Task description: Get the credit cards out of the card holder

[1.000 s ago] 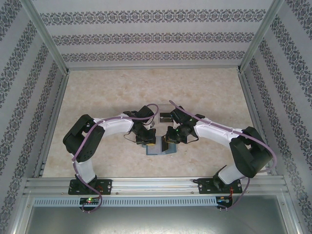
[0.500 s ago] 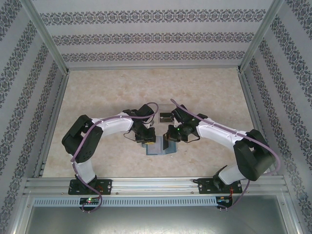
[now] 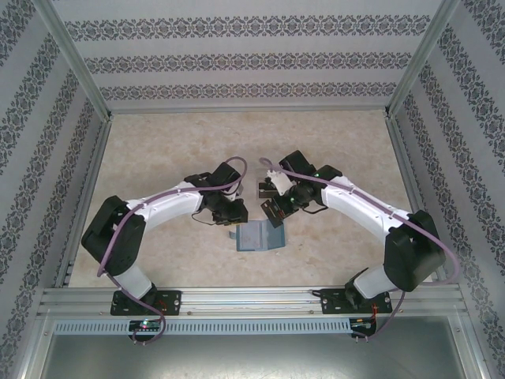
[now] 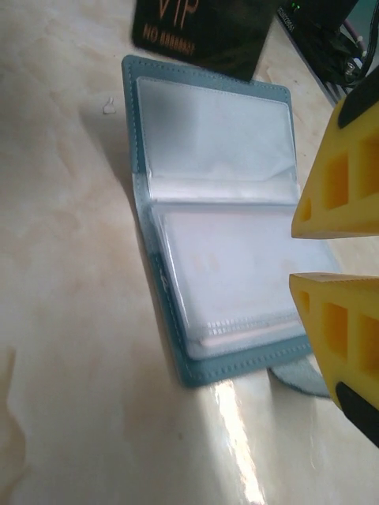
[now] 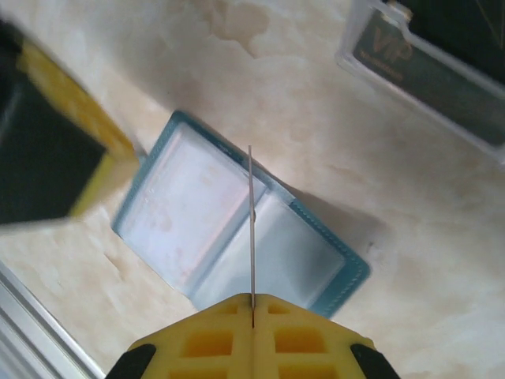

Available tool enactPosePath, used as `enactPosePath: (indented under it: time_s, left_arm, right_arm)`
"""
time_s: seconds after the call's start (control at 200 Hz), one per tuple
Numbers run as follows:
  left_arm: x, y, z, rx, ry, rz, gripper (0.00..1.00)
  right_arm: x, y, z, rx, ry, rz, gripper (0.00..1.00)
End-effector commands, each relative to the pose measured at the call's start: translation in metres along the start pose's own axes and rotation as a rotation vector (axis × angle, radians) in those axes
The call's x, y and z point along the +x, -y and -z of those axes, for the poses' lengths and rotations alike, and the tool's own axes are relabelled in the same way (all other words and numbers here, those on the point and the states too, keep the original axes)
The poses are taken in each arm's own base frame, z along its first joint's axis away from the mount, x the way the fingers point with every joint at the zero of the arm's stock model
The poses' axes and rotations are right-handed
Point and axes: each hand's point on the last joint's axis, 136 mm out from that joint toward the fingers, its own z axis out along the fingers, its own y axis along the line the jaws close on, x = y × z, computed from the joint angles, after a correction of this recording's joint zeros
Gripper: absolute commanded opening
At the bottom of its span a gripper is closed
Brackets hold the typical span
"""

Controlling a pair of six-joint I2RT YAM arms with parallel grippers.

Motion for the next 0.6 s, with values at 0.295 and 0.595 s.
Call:
enactPosePath:
  time_s: [0.295, 0.595]
  left_arm:
    - [0.004, -0.033, 0.011, -0.01, 0.043, 0.049, 0.17]
    - [0.003, -0.046, 0.021, -0.022, 0.085, 0.085, 0.19]
  right_arm:
    - [-0.008, 0.021, 0.02, 0.074, -0.169, 0.744, 0.0]
    - [-0.035, 0.04, 0.023, 0.088, -0.247, 0.882, 0.0]
